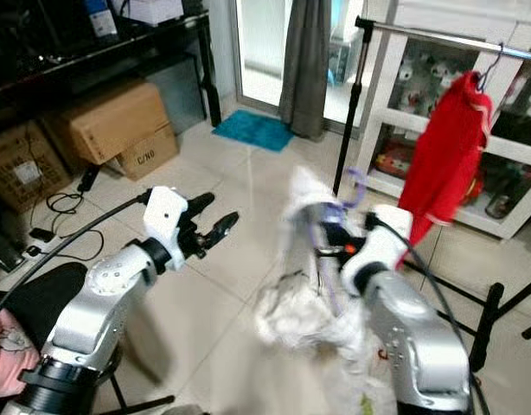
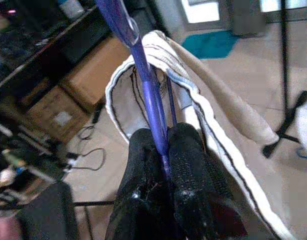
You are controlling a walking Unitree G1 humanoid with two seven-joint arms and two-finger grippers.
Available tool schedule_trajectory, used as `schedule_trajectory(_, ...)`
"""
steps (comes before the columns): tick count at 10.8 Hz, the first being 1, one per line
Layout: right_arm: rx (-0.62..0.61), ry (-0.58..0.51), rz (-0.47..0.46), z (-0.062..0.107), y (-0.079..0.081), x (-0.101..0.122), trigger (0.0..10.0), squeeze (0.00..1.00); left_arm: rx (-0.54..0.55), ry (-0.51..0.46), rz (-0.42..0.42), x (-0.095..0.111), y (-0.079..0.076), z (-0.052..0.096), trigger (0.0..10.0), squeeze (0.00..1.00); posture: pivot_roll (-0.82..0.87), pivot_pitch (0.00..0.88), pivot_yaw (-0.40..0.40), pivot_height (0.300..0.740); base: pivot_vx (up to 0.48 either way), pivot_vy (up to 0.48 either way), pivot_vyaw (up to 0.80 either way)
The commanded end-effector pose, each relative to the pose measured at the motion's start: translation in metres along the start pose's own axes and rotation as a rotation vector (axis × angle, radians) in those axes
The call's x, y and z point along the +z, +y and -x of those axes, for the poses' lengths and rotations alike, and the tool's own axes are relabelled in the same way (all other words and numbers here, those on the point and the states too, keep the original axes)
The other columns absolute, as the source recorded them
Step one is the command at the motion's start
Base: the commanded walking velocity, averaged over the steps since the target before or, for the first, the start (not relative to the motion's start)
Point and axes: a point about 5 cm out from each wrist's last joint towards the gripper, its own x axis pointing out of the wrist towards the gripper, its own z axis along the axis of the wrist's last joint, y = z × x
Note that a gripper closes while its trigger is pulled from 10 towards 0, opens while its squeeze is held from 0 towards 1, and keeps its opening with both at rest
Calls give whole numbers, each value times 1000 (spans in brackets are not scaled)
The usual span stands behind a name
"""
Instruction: Hang hanger
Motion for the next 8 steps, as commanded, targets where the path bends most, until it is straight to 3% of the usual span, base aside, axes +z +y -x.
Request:
schedule_trajectory(1,60,-108,27,0,8,20,0,0,-21,-9,-28,5,0,-5,10000,0,-10,0,58,740,0,0,0)
schedule_trajectory(4,132,-155,29,1,15,27,0,0,3,-51,-66,16,6,-20,10000,0,-12,0,55,740,0,0,0)
schedule_trajectory(6,161,-180,49,5,17,29,0,0,-60,-69,-22,18,-1,-28,10000,0,-30,0,82,740,0,0,0)
schedule_trajectory(7,164,-188,50,7,17,31,0,0,-74,-73,-20,19,-3,-29,10000,1000,-29,0,83,740,0,0,0)
schedule_trajectory(8,183,-217,43,8,16,35,0,0,-38,-80,-83,25,5,-36,10000,1000,-27,0,87,740,0,0,0)
